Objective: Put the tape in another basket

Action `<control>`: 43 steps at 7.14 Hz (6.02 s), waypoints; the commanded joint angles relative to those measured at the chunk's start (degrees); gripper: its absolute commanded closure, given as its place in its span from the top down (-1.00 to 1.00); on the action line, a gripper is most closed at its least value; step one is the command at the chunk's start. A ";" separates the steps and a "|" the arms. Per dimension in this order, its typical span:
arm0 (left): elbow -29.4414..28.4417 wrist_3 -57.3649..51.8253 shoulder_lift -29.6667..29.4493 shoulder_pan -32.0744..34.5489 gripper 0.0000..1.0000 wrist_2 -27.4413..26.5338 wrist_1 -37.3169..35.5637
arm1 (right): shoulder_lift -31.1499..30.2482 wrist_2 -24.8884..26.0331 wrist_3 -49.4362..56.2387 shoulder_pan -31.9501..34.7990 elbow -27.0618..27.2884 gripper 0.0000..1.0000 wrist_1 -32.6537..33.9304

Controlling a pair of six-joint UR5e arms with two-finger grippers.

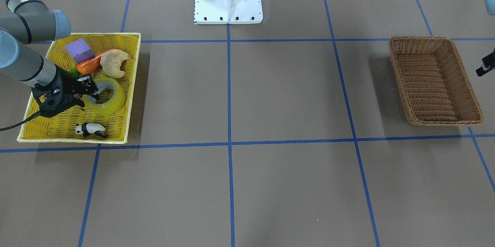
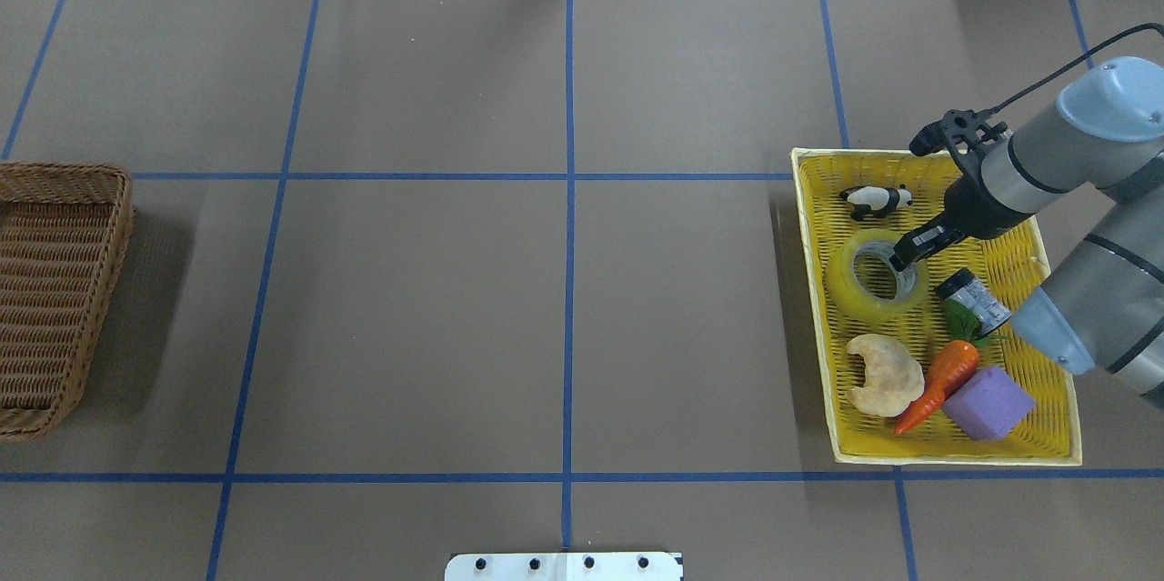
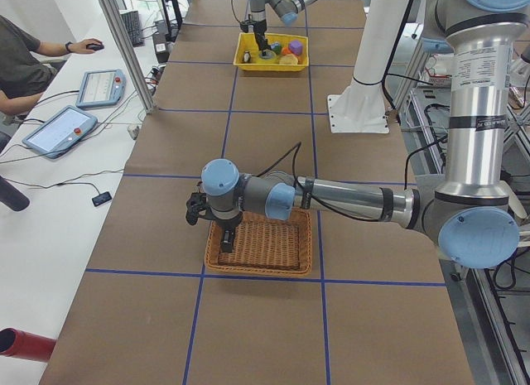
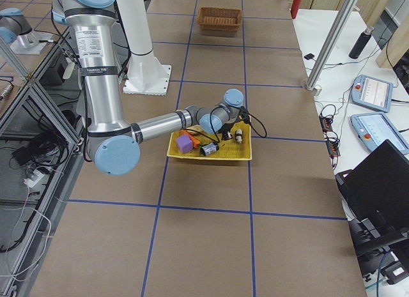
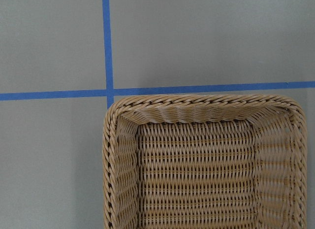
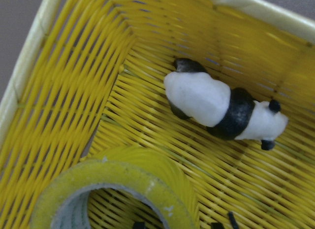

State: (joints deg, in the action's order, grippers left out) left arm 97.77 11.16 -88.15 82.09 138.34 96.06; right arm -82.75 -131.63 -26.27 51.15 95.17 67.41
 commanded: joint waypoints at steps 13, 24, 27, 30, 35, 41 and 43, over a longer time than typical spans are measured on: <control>2.59 43.13 -22.26 -17.20 0.96 21.80 20.48 | 16.82 -61.09 -14.78 10.37 -6.12 -1.00 0.88; -5.73 107.03 -35.67 -34.89 0.96 -22.75 68.26 | 22.89 -86.68 42.22 8.62 -12.46 -1.00 53.30; -7.51 109.34 -38.40 -36.83 0.96 -28.83 69.61 | 26.57 -95.12 59.89 2.92 -11.85 -1.00 71.32; -13.64 115.00 -39.72 -37.00 0.96 -30.74 80.72 | 28.95 -98.02 67.52 -0.77 -11.58 -1.00 79.06; -16.21 116.19 -41.48 -39.99 0.94 -32.26 88.07 | 29.48 -102.07 69.16 -4.74 -11.32 -1.00 80.60; -16.65 116.19 -42.54 -40.08 0.00 -32.69 88.94 | 29.92 -101.98 69.34 -6.15 -11.32 -1.00 80.51; -16.65 116.19 -42.45 -40.08 -0.66 -32.69 89.21 | 30.01 -101.98 69.25 -6.06 -11.23 -1.00 80.51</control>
State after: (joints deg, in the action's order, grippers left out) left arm 81.10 127.35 -130.65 41.98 105.67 185.06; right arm -52.72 -233.64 43.05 45.07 83.92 147.89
